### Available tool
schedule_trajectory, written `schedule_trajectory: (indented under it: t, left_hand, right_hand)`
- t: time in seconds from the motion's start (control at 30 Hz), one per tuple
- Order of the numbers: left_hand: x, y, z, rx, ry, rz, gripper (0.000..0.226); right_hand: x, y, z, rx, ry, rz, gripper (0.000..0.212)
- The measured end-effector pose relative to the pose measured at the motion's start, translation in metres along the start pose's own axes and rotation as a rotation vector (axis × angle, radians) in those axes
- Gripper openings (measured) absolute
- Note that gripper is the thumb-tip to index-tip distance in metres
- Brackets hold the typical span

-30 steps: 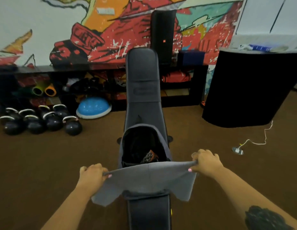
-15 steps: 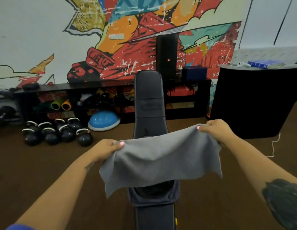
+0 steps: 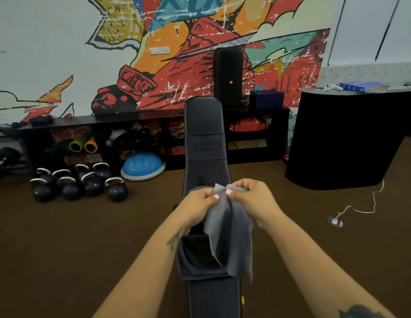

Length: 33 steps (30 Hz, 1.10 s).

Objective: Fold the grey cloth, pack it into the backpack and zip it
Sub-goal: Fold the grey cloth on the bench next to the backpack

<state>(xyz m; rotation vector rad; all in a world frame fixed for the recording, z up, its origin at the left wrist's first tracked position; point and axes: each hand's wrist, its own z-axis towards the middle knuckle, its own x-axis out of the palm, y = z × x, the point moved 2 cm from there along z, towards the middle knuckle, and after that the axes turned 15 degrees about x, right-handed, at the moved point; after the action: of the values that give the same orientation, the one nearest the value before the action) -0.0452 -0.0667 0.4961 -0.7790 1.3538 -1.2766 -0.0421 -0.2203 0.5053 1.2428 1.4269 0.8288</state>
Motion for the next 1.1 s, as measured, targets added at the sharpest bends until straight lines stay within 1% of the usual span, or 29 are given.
schedule_trajectory:
  t: [0.07, 0.13, 0.2, 0.27, 0.37, 0.43, 0.5, 0.57, 0.67, 0.73, 0.83, 0.9, 0.93, 1.03, 1.1]
  left_hand:
    - [0.008, 0.002, 0.0, 0.01, -0.046, -0.012, 0.023]
    - [0.012, 0.001, -0.002, 0.009, -0.124, 0.01, 0.026]
    - [0.013, 0.001, -0.004, -0.021, -0.215, -0.045, 0.03]
    - [0.012, 0.0, -0.008, -0.053, -0.25, -0.106, 0.032]
    - [0.009, -0.008, -0.016, -0.03, -0.174, -0.184, 0.039]
    - [0.008, -0.014, -0.023, 0.049, -0.087, -0.239, 0.045]
    - [0.008, -0.015, -0.028, 0.139, -0.013, -0.235, 0.049]
    - [0.008, -0.014, -0.029, 0.232, 0.015, -0.159, 0.054]
    - [0.006, -0.014, -0.028, 0.38, -0.084, 0.056, 0.054]
    - [0.004, -0.018, -0.026, 0.496, -0.169, 0.175, 0.047]
    - [-0.001, -0.025, -0.02, 0.623, -0.235, 0.375, 0.027]
    - [-0.005, -0.028, -0.015, 0.632, -0.246, 0.512, 0.006]
    - [-0.007, -0.029, -0.013, 0.635, -0.242, 0.562, 0.005]
    - [-0.009, -0.031, -0.009, 0.625, -0.206, 0.592, 0.027]
    - [-0.008, -0.034, -0.01, 0.562, -0.189, 0.509, 0.028]
  right_hand:
    - [0.006, -0.002, -0.005, -0.019, -0.002, -0.011, 0.012]
    - [0.01, -0.005, -0.011, -0.016, 0.035, 0.025, 0.018]
    - [0.014, -0.007, -0.016, -0.009, 0.063, 0.061, 0.025]
    - [0.014, -0.008, -0.016, -0.003, 0.016, 0.08, 0.028]
    - [0.007, -0.006, -0.018, 0.011, -0.061, 0.163, 0.022]
    - [0.004, -0.005, -0.018, 0.029, -0.04, 0.237, 0.021]
    - [0.001, -0.004, -0.019, 0.053, 0.02, 0.355, 0.018]
    - [-0.001, -0.002, -0.019, 0.091, 0.071, 0.44, 0.016]
    - [0.0, 0.003, -0.019, 0.098, 0.135, 0.496, 0.017]
    - [0.002, 0.006, -0.021, 0.092, 0.178, 0.547, 0.015]
    - [0.007, 0.007, -0.021, 0.106, 0.224, 0.571, 0.016]
    - [0.008, 0.007, -0.021, 0.106, 0.247, 0.574, 0.019]
    - [0.008, 0.006, -0.02, 0.101, 0.247, 0.558, 0.02]
    - [0.006, 0.005, -0.02, 0.078, 0.207, 0.458, 0.016]
    - [0.005, 0.005, -0.021, 0.032, 0.141, 0.344, 0.015]
